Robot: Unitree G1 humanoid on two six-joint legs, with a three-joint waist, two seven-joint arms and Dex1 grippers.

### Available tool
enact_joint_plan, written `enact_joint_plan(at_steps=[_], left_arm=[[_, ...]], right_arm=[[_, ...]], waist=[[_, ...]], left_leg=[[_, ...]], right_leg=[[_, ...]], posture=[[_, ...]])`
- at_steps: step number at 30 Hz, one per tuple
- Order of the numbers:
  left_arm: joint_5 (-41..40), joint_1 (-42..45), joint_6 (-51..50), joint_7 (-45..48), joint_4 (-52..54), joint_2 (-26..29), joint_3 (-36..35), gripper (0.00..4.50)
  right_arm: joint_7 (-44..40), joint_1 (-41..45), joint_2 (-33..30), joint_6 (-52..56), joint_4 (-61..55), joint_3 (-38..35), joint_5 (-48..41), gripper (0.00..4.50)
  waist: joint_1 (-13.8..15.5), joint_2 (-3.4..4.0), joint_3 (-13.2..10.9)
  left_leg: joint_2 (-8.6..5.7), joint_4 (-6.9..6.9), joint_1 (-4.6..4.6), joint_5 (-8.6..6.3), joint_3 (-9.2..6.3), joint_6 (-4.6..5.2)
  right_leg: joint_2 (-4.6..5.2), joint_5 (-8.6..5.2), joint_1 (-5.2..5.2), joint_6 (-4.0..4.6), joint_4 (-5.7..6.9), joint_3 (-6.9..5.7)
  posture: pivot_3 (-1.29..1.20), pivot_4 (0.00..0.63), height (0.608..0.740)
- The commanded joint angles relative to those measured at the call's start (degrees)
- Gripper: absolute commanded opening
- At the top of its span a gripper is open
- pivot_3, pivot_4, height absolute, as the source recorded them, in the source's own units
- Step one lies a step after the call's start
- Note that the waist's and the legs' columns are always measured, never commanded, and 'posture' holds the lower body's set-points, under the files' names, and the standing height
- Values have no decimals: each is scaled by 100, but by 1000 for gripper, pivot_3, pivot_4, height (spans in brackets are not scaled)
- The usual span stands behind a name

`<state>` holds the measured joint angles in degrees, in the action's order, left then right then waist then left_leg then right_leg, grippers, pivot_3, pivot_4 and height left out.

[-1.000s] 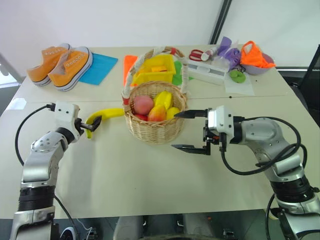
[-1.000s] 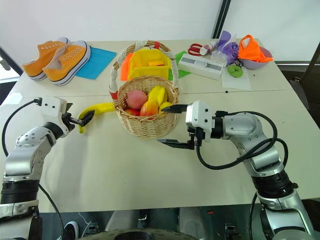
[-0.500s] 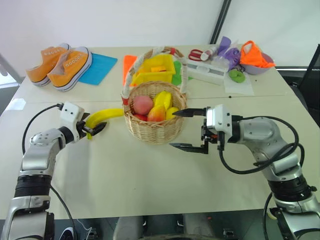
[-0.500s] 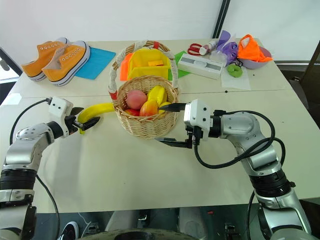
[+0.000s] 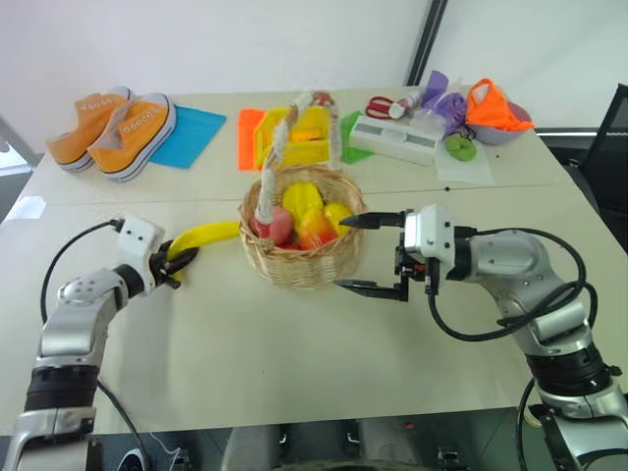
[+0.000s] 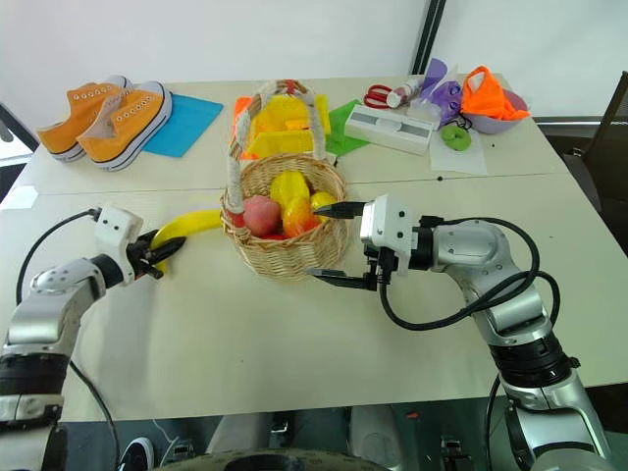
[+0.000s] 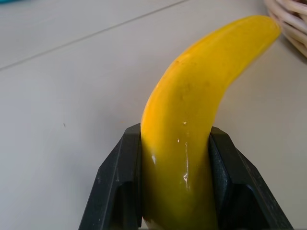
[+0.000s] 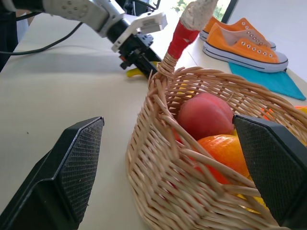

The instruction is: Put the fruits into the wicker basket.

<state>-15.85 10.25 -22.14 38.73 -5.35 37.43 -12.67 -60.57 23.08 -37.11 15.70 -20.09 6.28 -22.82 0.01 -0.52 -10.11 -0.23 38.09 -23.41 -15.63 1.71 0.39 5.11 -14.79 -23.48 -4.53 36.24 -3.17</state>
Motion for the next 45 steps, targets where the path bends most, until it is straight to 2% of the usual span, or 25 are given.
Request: enact_joint_plan(at_steps=[1, 6, 8, 11, 17, 22, 27, 32, 36, 38, 42, 43, 45], left_arm=[[-277, -265, 83, -122, 408, 191, -790, 1122], [-789, -631, -66, 79, 895, 100, -1187, 1122], [-1262, -669, -149, 252, 1162, 33, -1422, 1122], [-1509, -716, -1, 617, 1447, 88, -1389, 1122], [-937, 746, 22, 366, 937, 150, -451, 1122], [-407, 1729, 423, 717, 336, 76, 439, 1122], [-239, 2710, 605, 1055, -476, -382, 1055, 1122], [-68, 3187, 769, 1306, -908, -636, 1363, 1122], [302, 3351, 1287, 1674, -1105, -594, 1696, 1122], [321, 3392, 1449, 1950, -1152, -587, 1779, 2193], [419, 3513, 1626, 1758, -1362, -700, 1690, 4117], [430, 3508, 1640, 1729, -1375, -705, 1671, 4421], [361, 3425, 1666, 1760, -1284, -696, 1610, 4421]], right_arm=[[-61, 110, 26, -210, -4, -36, 1, 4500], [-138, 207, 76, -316, 137, 21, 20, 4500], [-176, 220, 83, -342, 184, 34, 30, 4500], [-197, 239, 112, -348, 238, 41, 45, 4500], [-169, 300, 199, -371, 299, 92, 117, 4500], [-43, 226, 201, -332, 224, 33, 150, 4500], [110, 38, 80, -361, 194, -179, 189, 4500], [249, -151, -35, -320, 243, -414, 167, 4500], [312, -256, -22, -334, 165, -400, 203, 4500], [346, -251, -2, -316, 129, -384, 199, 4500], [370, -240, -1, -332, 131, -368, 204, 4500], [371, -237, -3, -337, 142, -363, 208, 4500], [367, -225, 2, -344, 155, -355, 201, 4500]], waist=[[-7, 0, 0], [-47, 1, 0], [-50, 0, 0], [-63, 1, 0], [15, -1, 0], [30, 0, 0], [70, -2, 0], [65, -3, -1], [70, -3, -1], [72, -3, -1], [74, -4, -1], [75, -4, -1], [73, -4, -1]], left_leg=[[0, 0, 0, 0, 0, 0], [-2, 0, 0, 0, 0, -1], [-3, 0, 0, 0, 0, -1], [-2, 0, 0, 0, 0, -1], [-5, 3, 1, 4, 0, -6], [-8, 2, 0, 1, 4, -1], [-7, 5, -3, 2, 9, 1], [-10, 16, -6, -2, 20, 12], [-3, 16, -2, -1, 23, 12], [-3, 17, -2, -1, 23, 11], [-4, 21, -2, -1, 25, 12], [-4, 21, -2, -1, 25, 12], [-3, 21, -2, -1, 24, 12]], right_leg=[[0, 0, 0, 0, 0, 0], [5, -1, 2, 3, 0, 0], [6, -1, 3, 3, -1, 0], [6, -1, 1, 3, -1, 0], [5, 2, 5, 9, 0, -4], [1, 10, 2, -4, 0, -5], [-10, 10, 2, -6, 1, -8], [-16, 17, 5, -19, 1, -7], [-40, 19, 5, -24, 2, -7], [-41, 19, 6, -24, 2, -7], [-41, 19, 6, -25, 2, -5], [-41, 19, 7, -26, 2, -5], [-41, 19, 6, -26, 3, -5]], posture=[[0, 150, 740], [0, 150, 740], [0, 150, 740], [0, 150, 740], [0, 150, 740], [0, 150, 740], [0, 150, 740], [0, 150, 740], [0, 150, 740], [0, 150, 740], [0, 150, 740], [0, 150, 740], [0, 150, 740]])
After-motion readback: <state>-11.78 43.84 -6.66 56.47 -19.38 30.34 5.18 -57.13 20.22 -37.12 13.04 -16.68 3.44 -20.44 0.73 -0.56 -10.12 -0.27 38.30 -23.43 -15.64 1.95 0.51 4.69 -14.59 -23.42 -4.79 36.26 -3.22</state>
